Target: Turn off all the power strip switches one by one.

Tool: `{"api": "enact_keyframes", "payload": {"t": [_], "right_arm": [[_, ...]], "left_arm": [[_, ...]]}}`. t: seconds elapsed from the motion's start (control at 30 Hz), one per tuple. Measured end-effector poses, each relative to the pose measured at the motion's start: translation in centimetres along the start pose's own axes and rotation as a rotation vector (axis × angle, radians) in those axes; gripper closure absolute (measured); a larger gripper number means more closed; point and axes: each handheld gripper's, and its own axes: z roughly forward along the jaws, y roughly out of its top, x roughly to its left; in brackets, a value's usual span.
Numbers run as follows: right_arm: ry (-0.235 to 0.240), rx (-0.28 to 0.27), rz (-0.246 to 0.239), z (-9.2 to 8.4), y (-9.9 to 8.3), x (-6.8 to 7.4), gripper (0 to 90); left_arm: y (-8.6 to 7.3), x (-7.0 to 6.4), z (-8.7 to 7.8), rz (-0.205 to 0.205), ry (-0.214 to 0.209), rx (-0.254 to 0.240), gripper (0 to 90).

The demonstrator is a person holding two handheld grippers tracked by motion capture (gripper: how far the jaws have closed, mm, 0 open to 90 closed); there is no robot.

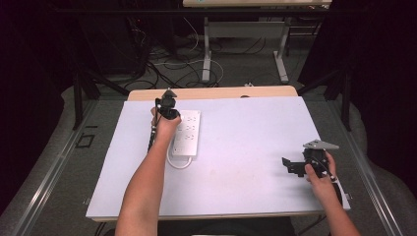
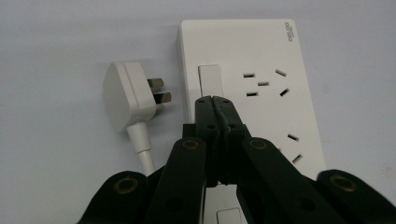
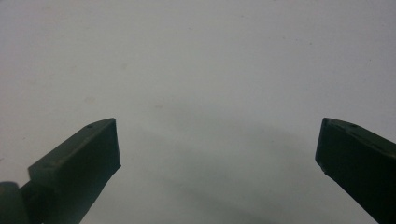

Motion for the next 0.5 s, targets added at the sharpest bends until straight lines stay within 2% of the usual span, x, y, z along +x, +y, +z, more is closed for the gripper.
{"api": "enact_keyframes", "payload": {"t": [0.03, 0.1, 0.3, 0.5], "right_arm": [[0.000, 0.001, 0.000, 0.0, 0.0, 0.0, 0.0], [0.000, 0.003, 0.007, 0.0, 0.0, 0.0, 0.0], [-0.001, 0.002, 0.002, 0.0, 0.0, 0.0, 0.0], [-0.002, -0.002, 0.008, -0.1, 0.0, 0.0, 0.0]], "left_arm": [[0.1, 0.1, -0.1, 0.013, 0.002, 0.007, 90.0], [0.2, 0.0, -0.3, -0.002, 0.001, -0.006, 90.0], [1.0, -0.3, -1.1, 0.016, 0.003, -0.017, 90.0], [1.5, -0.7, -1.3, 0.017, -0.002, -0.033, 90.0]]}}
